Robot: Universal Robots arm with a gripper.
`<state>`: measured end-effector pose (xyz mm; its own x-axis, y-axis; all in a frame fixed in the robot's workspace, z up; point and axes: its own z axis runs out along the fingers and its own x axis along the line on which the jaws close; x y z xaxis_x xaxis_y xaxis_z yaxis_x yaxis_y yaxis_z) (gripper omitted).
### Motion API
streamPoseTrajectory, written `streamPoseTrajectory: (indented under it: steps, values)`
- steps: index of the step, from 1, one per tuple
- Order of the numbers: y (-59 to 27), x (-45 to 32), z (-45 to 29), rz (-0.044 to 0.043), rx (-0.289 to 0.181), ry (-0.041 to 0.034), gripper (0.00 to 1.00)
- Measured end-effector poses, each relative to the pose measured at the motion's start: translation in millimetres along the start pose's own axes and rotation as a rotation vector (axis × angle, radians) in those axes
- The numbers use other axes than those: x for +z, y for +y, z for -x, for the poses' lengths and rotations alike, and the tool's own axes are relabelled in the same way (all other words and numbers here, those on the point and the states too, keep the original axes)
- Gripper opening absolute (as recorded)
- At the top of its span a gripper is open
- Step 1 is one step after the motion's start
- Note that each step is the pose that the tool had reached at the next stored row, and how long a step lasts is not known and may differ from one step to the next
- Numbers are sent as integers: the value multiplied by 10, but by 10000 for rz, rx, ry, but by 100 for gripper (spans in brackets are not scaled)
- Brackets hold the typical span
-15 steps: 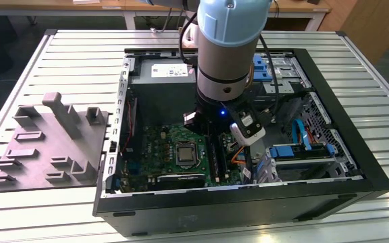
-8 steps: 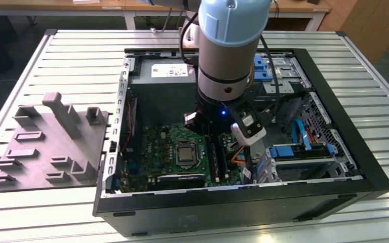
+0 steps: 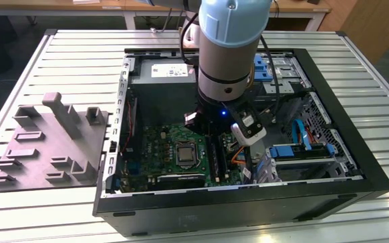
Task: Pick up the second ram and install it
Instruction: 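Insert the second ram into the second slot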
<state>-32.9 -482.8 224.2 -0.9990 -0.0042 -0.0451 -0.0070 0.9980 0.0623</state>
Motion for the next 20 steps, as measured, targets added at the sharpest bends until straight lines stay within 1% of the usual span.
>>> streamPoseTrajectory:
  steps: [6,9,15,20]
  values:
    - [0,6,0,6,0,-1,11]
    - [-1,8,-1,37,1,-4,11]
    - [0,8,-1,50,2,-4,11]
    - [-2,18,-2,82,3,-8,11]
